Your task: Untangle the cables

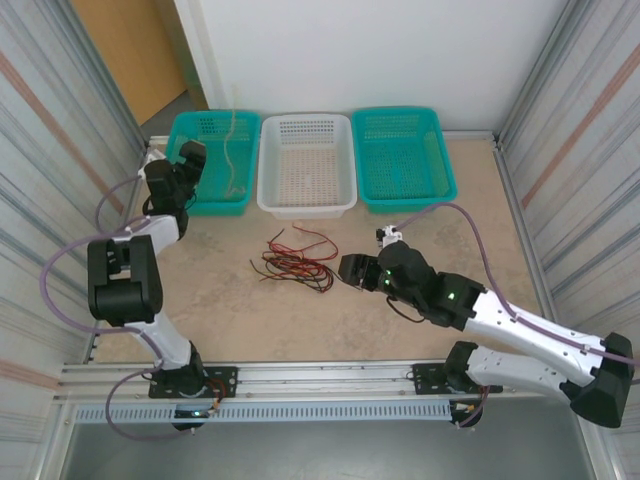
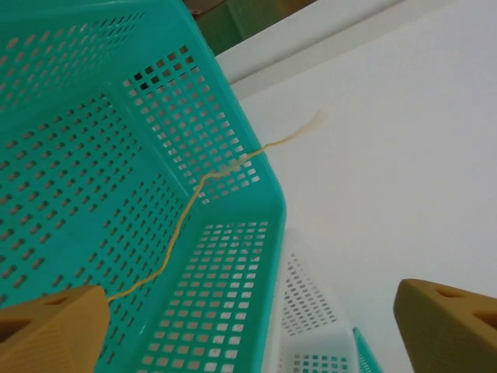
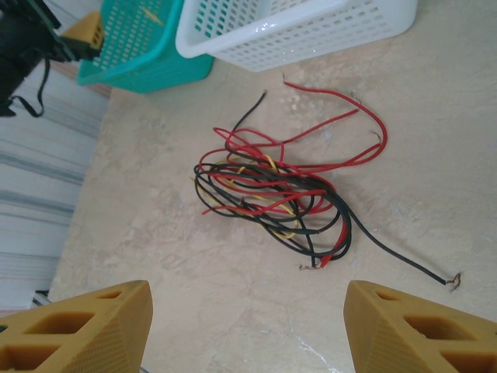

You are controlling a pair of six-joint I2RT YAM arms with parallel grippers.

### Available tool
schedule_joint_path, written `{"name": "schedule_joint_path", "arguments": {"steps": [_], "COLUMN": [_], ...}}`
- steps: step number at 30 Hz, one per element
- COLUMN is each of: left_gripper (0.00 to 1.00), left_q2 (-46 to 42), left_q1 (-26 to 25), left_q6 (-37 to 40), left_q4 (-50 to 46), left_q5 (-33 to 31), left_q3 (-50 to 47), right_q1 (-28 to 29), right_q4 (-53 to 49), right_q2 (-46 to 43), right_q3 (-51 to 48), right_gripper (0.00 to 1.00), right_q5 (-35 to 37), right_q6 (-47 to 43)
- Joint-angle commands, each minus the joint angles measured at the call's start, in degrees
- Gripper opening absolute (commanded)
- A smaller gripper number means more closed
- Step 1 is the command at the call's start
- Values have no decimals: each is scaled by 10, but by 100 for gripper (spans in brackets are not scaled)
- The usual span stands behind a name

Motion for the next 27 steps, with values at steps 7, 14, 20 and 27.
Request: {"name": "schedule_joint_path", "arguments": {"steps": [7,14,20,27], "left_gripper": [96,81,74,60], "left_q2": [-164,-358,-492,-571], "left_q1": [4,-107,-331,-425], "left_q6": [86,174,188,128], "left_q4": [-185,-347,-481,-621], "left_q5": [-31,-28,-117,-130], "left_q3": [9,-37,-135,-219], "right_q1": [-11,-15,-25,-49], "right_q4": [-18,-38,-75,-62], "right_q2": [-33,-20,20,40], "right_q3": [-6,7,38,25], "right_gripper": [66,68,68,68], "right_q5": [1,-2,-7,-57], "right_q6": [-6,-20,-35,-35]}}
